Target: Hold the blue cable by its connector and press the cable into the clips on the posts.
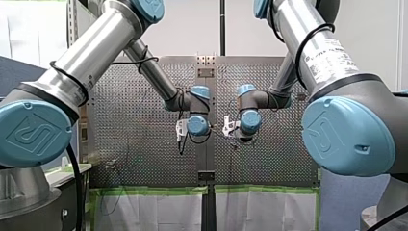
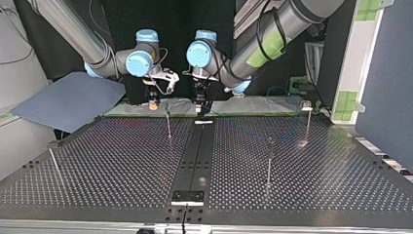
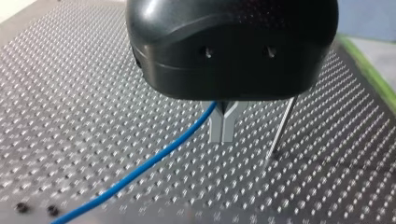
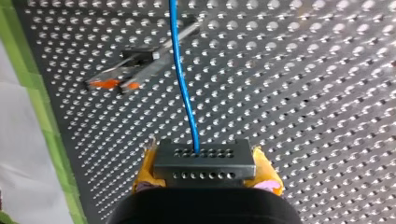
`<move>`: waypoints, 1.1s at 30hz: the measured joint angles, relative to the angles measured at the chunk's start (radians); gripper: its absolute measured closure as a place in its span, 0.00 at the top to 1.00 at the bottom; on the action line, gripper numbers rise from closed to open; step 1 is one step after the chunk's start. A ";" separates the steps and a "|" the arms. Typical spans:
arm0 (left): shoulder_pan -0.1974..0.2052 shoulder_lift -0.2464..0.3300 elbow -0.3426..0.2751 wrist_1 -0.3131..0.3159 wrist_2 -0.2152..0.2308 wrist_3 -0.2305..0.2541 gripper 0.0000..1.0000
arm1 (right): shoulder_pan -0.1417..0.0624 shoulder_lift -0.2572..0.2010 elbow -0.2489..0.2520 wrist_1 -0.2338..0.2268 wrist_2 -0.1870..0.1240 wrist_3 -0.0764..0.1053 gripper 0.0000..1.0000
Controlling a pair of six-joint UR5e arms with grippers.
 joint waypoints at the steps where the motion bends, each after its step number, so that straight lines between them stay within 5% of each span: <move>1: -0.006 -0.003 0.000 0.000 0.001 -0.001 0.00 | -0.001 0.000 0.010 -0.008 0.000 0.001 0.00; 11: -0.035 -0.049 0.000 0.002 0.005 -0.015 0.00 | -0.033 0.001 0.104 -0.100 -0.015 0.023 0.00; 23: -0.042 -0.118 0.000 0.030 0.040 -0.048 0.00 | -0.073 0.009 0.168 -0.207 -0.104 0.049 0.00; 33: -0.043 -0.128 0.000 0.063 0.030 -0.076 0.00 | -0.106 0.100 0.179 -0.283 -0.156 0.064 0.00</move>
